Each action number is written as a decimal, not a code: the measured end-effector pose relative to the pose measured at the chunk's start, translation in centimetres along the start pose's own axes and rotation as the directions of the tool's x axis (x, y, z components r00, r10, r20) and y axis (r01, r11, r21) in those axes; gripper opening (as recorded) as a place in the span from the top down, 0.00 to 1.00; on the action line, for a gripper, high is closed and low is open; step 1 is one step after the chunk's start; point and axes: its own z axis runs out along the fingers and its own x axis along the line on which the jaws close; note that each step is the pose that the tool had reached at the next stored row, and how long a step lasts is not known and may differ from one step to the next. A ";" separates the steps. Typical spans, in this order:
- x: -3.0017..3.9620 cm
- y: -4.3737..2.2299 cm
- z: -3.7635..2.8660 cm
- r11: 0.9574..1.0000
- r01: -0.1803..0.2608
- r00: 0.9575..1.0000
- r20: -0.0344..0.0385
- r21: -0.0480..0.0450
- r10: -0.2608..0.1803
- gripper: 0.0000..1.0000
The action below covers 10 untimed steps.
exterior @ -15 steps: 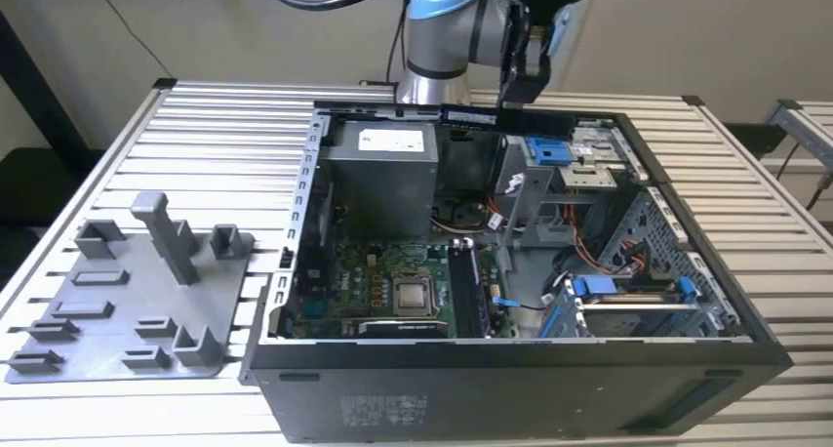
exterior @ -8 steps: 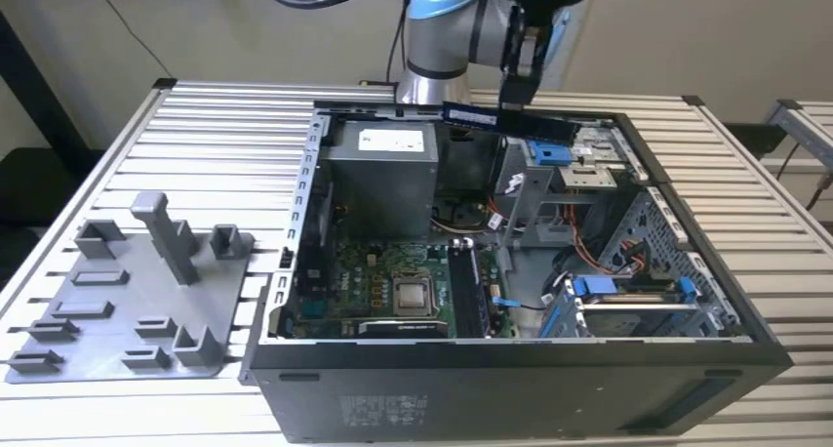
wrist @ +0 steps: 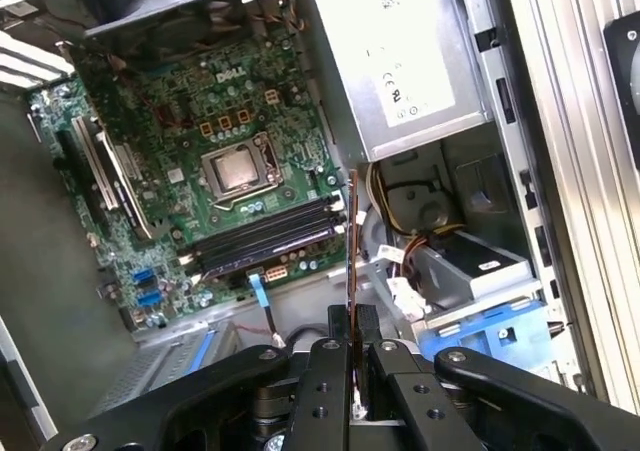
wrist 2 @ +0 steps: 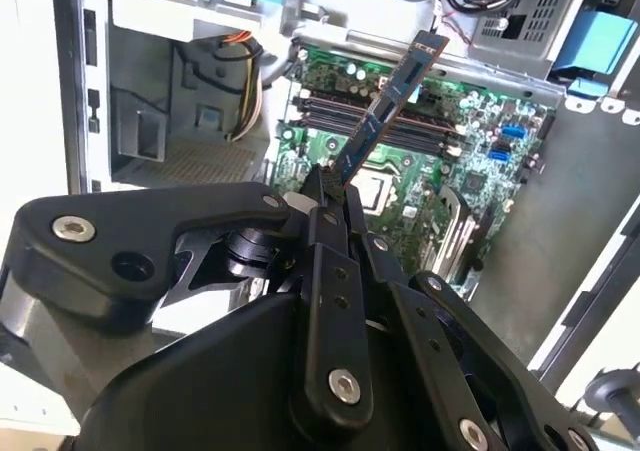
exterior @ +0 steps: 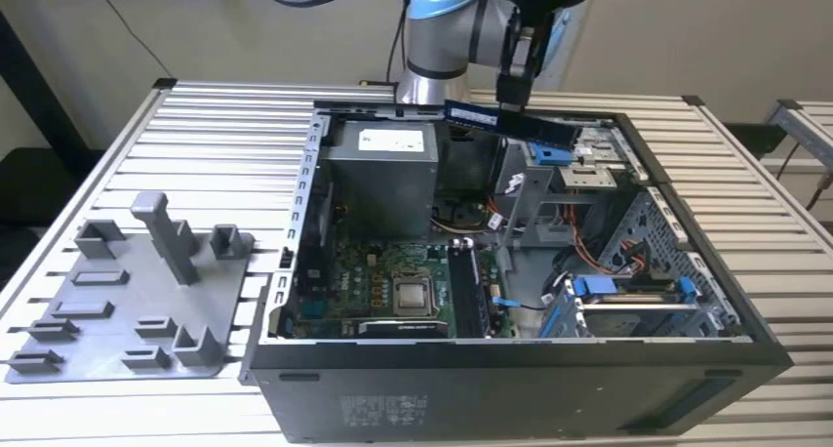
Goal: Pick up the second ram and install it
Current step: 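Insert the second ram into the second slot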
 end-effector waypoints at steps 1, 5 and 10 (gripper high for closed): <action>0.00 0.00 0.01 1.000 -0.007 1.000 0.000 0.000 0.007 0.86; 0.00 -0.01 0.04 0.999 -0.032 0.999 -0.001 0.002 0.032 0.86; 0.01 -0.02 0.08 0.998 -0.068 0.998 -0.002 0.005 0.068 0.86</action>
